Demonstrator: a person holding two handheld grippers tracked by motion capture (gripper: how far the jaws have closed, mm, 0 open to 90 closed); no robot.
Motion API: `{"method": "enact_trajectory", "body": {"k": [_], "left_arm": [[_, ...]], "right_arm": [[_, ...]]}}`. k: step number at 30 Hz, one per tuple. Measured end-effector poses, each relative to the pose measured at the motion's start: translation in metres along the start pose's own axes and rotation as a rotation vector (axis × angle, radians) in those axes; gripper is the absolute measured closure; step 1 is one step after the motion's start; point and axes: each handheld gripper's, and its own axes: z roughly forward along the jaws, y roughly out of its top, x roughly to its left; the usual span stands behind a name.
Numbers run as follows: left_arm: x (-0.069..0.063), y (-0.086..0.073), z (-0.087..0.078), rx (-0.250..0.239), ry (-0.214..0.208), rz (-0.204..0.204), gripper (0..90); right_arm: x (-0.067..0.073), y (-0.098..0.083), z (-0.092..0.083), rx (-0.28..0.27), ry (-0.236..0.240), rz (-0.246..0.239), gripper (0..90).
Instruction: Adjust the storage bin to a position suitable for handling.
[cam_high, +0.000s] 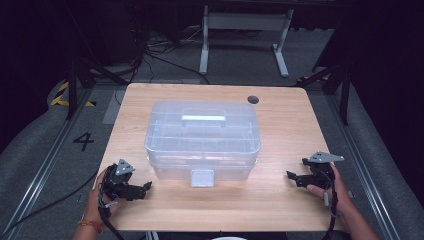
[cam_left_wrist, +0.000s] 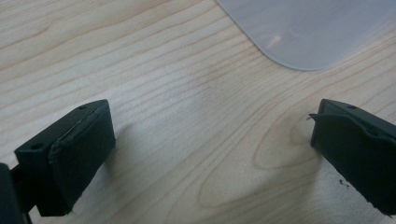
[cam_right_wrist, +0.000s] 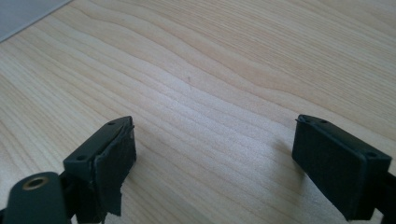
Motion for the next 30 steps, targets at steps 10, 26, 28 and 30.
{"method": "enact_trajectory", "body": {"k": [10, 26, 28, 30], "left_arm": [[0.0024, -0.0014, -0.0013, -0.001, -0.027, 0.039, 0.3], [0.0013, -0.0071, -0.0061, -0.001, -0.032, 0.046, 0.1], [0.0011, -0.0072, -0.0059, -0.001, -0.037, 0.04, 0.1], [0.0014, -0.0073, -0.006, -0.001, -0.038, 0.043, 0.2]], "right_arm": [[0.0009, 0.0008, 0.0005, 0.002, -0.009, 0.01, 13.8], [-0.0041, 0.0001, -0.0027, 0.004, 0.014, -0.015, 19.7], [-0.0039, -0.0006, -0.0041, -0.002, 0.012, -0.02, 22.7], [-0.0037, -0.0015, -0.0057, -0.006, 0.009, -0.023, 25.1]]}}
